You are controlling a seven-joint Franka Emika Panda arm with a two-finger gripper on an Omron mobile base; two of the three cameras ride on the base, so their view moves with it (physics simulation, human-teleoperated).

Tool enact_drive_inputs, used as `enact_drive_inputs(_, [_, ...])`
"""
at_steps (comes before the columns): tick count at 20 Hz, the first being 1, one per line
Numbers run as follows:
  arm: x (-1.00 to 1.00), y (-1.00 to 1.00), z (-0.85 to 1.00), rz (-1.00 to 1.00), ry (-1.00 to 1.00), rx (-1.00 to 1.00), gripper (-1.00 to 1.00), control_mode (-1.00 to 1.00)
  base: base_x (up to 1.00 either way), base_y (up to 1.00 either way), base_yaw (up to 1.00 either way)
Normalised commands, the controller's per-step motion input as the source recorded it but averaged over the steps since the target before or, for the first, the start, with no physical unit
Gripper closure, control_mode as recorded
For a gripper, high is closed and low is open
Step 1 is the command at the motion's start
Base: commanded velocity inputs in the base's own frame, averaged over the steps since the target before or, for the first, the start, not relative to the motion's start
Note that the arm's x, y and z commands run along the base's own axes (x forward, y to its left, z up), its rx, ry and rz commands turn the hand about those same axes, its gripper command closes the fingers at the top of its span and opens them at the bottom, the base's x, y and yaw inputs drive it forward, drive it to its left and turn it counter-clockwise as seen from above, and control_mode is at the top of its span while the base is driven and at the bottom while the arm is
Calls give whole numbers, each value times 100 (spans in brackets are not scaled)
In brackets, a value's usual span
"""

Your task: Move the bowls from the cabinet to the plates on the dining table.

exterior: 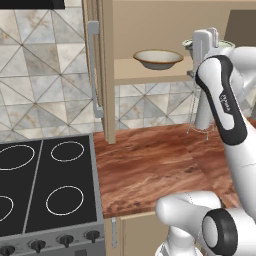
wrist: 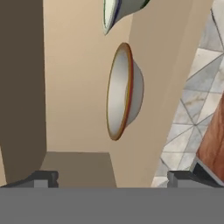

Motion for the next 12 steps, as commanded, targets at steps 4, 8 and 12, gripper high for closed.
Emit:
enact_drive_inputs(4, [11, -6, 0, 9, -2, -5, -100, -100, 0, 0, 0])
enact_drive_inputs(8, [1, -1, 0, 3, -6, -11, -100, -100, 0, 0, 0])
enact_drive_inputs(12, [4, 0, 0, 0, -7, -11, -100, -100, 0, 0, 0])
